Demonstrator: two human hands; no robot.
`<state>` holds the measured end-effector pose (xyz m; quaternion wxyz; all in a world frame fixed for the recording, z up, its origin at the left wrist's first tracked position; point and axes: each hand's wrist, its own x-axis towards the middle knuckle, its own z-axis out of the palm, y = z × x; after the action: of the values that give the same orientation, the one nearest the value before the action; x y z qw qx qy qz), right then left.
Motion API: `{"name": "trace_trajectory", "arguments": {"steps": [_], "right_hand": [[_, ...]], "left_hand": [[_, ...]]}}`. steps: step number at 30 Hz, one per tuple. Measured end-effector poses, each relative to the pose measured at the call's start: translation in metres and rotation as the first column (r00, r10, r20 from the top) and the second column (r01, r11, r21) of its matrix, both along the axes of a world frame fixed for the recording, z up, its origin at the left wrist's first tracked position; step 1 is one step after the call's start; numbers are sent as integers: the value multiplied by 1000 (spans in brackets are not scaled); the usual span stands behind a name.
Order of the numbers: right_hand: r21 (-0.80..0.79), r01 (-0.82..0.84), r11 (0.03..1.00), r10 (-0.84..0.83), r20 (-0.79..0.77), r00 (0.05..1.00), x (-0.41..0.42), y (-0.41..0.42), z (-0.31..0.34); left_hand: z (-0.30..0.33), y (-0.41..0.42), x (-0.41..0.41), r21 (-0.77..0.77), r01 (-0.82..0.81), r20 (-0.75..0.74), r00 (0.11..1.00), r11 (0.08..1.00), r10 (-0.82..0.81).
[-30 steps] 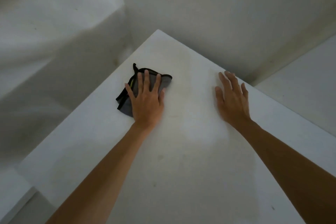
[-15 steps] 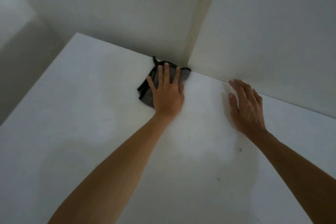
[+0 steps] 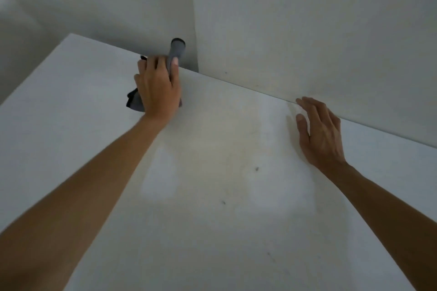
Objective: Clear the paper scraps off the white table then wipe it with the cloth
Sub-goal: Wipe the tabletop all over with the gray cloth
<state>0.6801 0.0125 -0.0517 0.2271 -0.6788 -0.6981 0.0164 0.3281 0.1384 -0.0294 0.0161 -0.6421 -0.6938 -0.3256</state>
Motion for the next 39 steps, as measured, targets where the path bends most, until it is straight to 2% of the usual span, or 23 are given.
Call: {"name": "trace_trajectory", "arguments": {"steps": [3, 4, 7, 9, 11, 13, 14, 15, 17, 18, 19, 21, 24, 26, 28, 30, 32, 37, 39], "right_hand": [[-12, -20, 1000, 20, -10, 1000, 9, -5, -8], [-16, -21, 1000, 20, -21, 1000, 10, -7, -10], [-32, -23, 999, 22, -37, 999, 13, -13, -17], [-46, -23, 999, 21, -44, 999, 15, -15, -20], [-43, 0, 999, -3, -70, 998, 19, -16, -20], [-30, 22, 999, -25, -92, 995, 25, -18, -16], [-24, 27, 999, -29, -95, 995, 29, -19, -13], [-17, 29, 999, -31, -94, 995, 34, -19, -11], [-8, 34, 999, -34, -94, 995, 41, -18, -7], [-8, 39, 999, -40, -100, 994, 42, -18, -6], [-7, 45, 999, -46, -108, 993, 44, -17, -5], [-5, 53, 999, -53, -116, 992, 44, -17, -4], [-5, 53, 999, -53, -121, 991, 42, -18, -5], [-23, 48, 999, -50, -118, 992, 40, -20, -7], [-44, 43, 998, -47, -105, 993, 39, -23, -11], [-62, 31, 998, -36, -86, 996, 41, -27, -15], [-77, 15, 997, -21, -75, 997, 44, -30, -17], [-80, 15, 997, -21, -67, 998, 52, -33, -19], [-77, 22, 997, -27, -73, 997, 52, -35, -20]], "left_hand": [[-47, -7, 23, -311, 20, -81, 996, 950, -48], [-60, -13, 38, -352, 9, -120, 991, 936, -55], [-71, -38, 99, -343, 45, -124, 988, 938, -93], [-66, -68, 147, -288, 151, -115, 975, 946, -191], [-58, -107, 186, -256, 353, -22, 929, 900, -370], [-46, -138, 206, -243, 510, 148, 860, 825, -488], [-35, -145, 205, -228, 536, 258, 838, 813, -480], [-21, -146, 198, -206, 509, 391, 826, 836, -406], [11, -131, 172, -234, 312, 589, 799, 921, -121], [25, -116, 153, -277, 183, 604, 796, 943, 23], [40, -102, 131, -294, 61, 583, 802, 954, 128], [64, -78, 84, -208, -121, 526, 823, 971, 215], [73, -52, 26, -23, -217, 359, 909, 976, 211], [60, -42, 2, -34, -170, 191, 966, 985, 174], [33, -39, -11, -168, -86, 44, 995, 982, 95], [-1, -47, -19, -365, -4, -102, 994, 931, -36], [-33, -60, -32, -422, 62, -233, 957, 905, -174], [-54, -59, -33, -345, 105, -360, 903, 933, -235], [-54, -58, -14, -381, 107, -325, 915, 919, -241]]}}
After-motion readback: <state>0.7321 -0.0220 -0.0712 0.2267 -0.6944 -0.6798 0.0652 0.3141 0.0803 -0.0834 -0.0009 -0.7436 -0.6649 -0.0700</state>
